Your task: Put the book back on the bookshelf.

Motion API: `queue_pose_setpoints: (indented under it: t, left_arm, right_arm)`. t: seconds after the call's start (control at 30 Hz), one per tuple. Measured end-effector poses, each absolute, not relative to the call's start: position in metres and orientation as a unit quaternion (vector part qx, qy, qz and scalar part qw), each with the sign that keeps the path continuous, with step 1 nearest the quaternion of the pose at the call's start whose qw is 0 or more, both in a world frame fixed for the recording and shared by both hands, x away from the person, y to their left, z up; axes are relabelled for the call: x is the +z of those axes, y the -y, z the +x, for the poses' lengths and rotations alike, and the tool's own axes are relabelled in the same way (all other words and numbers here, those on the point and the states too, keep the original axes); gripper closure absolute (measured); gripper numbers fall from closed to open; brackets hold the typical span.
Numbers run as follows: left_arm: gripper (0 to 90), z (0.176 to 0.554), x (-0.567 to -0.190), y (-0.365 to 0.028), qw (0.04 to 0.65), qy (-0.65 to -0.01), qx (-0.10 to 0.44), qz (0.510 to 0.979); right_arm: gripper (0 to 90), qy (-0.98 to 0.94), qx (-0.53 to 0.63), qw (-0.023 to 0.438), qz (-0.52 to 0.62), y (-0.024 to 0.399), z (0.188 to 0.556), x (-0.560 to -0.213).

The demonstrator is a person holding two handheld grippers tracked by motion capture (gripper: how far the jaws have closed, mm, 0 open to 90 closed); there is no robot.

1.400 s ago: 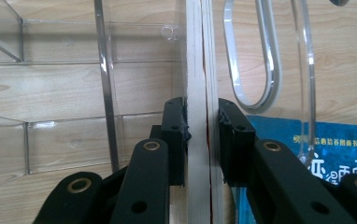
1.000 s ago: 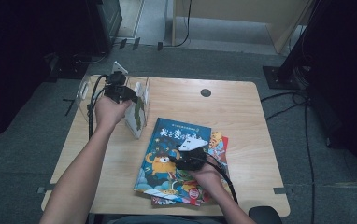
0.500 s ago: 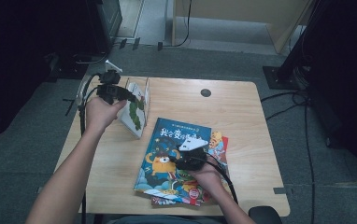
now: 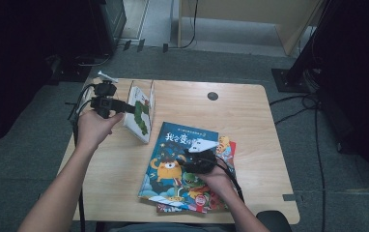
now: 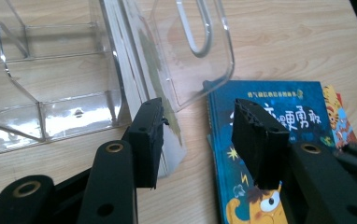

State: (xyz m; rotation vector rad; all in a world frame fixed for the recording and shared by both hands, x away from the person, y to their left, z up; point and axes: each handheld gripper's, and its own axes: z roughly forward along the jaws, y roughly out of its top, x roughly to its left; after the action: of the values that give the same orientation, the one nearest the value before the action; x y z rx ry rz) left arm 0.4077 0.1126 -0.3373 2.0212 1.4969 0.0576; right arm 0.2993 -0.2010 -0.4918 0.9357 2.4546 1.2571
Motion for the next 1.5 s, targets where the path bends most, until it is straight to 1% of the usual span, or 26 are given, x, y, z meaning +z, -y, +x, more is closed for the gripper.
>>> queue_pose_setpoints:
  t: [0.17, 0.33, 0.4, 0.5, 0.67, 0.93, 1.0, 1.17, 1.27, 1.4, 1.5]
  left_arm:
    - [54.7, 0.394, -0.34, -0.112, 0.316, -0.552, 0.02, 0.771]
    - [55.5, 0.385, -0.351, -0.113, 0.316, -0.543, 0.013, 0.778]
    - [55.4, 0.381, -0.356, -0.113, 0.318, -0.538, 0.011, 0.781]
    - [55.9, 0.374, -0.364, -0.114, 0.318, -0.532, 0.005, 0.785]
    - [58.0, 0.366, -0.382, -0.115, 0.314, -0.526, 0.006, 0.791]
    - [65.6, 0.359, -0.41, -0.116, 0.323, -0.51, -0.019, 0.797]
    - [67.8, 0.359, -0.418, -0.115, 0.322, -0.509, -0.027, 0.798]
    - [72.2, 0.355, -0.431, -0.109, 0.319, -0.493, -0.025, 0.809]
    - [75.8, 0.351, -0.439, -0.107, 0.33, -0.491, -0.048, 0.805]
    - [79.6, 0.342, -0.444, -0.101, 0.323, -0.475, -0.029, 0.818]
    - [81.2, 0.338, -0.45, -0.099, 0.323, -0.472, -0.03, 0.82]
  right_arm:
    - [51.9, -0.823, 0.443, 0.122, 0.333, 0.213, 0.303, -0.485]
    - [52.6, -0.822, 0.438, 0.127, 0.341, 0.222, 0.305, -0.483]
    - [52.5, -0.83, 0.425, 0.121, 0.341, 0.226, 0.305, -0.481]
    - [53.2, -0.828, 0.424, 0.133, 0.342, 0.238, 0.301, -0.479]
    - [55.0, -0.816, 0.427, 0.14, 0.364, 0.261, 0.305, -0.478]
    - [55.3, -0.798, 0.425, 0.15, 0.4, 0.29, 0.308, -0.481]
    - [57.4, -0.794, 0.422, 0.147, 0.412, 0.297, 0.309, -0.482]
    - [63.6, -0.777, 0.431, 0.141, 0.436, 0.308, 0.309, -0.484]
    - [64.3, -0.774, 0.429, 0.14, 0.445, 0.312, 0.305, -0.487]
    - [65.2, -0.776, 0.419, 0.14, 0.451, 0.314, 0.303, -0.49]
    - [70.7, -0.774, 0.415, 0.139, 0.456, 0.315, 0.302, -0.492]
